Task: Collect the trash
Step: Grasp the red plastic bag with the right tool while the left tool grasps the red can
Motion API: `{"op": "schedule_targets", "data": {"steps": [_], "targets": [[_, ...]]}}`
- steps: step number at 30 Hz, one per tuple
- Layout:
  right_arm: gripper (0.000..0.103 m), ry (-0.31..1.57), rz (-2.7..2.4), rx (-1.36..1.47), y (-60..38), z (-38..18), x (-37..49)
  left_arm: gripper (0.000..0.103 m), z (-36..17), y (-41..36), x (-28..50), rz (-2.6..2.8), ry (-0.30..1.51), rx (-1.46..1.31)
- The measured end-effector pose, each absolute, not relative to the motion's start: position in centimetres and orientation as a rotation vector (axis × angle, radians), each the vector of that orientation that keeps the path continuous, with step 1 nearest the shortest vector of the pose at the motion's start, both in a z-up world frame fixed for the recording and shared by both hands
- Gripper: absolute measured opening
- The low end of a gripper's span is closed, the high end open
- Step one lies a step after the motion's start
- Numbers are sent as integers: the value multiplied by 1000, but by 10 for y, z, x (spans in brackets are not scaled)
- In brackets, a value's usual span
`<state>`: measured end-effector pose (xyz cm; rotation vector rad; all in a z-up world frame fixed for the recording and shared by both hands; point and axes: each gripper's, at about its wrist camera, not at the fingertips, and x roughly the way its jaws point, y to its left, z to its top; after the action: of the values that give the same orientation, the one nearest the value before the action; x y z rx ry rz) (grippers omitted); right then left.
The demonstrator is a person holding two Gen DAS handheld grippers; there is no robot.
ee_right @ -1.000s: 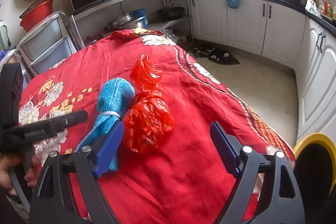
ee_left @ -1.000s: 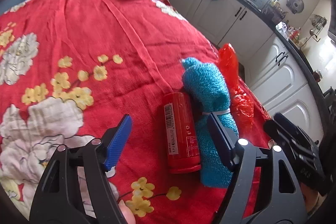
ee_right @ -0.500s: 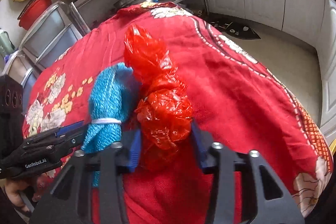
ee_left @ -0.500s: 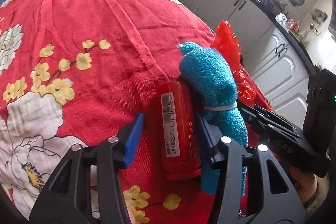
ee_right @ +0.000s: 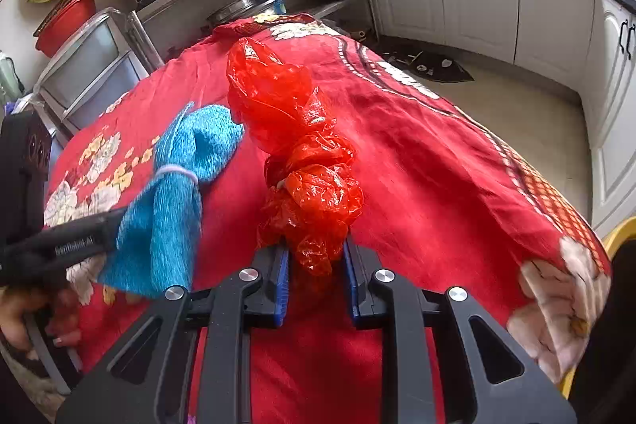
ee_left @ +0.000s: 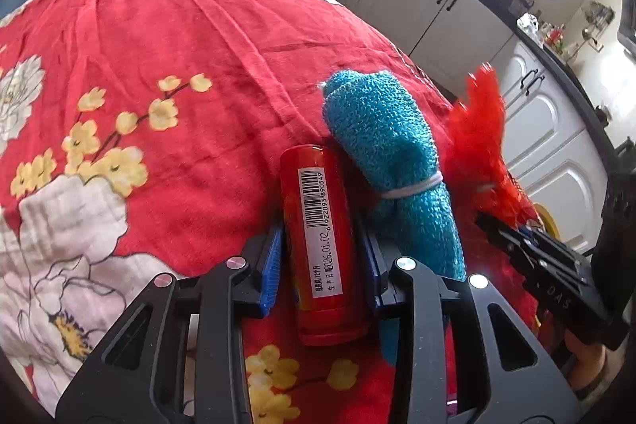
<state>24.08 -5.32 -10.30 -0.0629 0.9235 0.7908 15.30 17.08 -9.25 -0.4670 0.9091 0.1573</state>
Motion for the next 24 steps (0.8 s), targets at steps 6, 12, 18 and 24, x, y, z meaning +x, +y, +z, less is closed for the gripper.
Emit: {"op": "schedule_targets", "data": {"steps": [6,12,18,24], "targets": [[21,918,785,-54,-71,-102,228,26,-88,179,132,184,893,-483],[20,916,775,-38,-86,-101,218,26,-75,182,116,206,857,-478],[20,901,766,-27,-102,-95,209,26,-54,172,107,196,803,-446],[20,877,751,-5,-119,-86,203,26,-34,152,103,161,759,-409]]}}
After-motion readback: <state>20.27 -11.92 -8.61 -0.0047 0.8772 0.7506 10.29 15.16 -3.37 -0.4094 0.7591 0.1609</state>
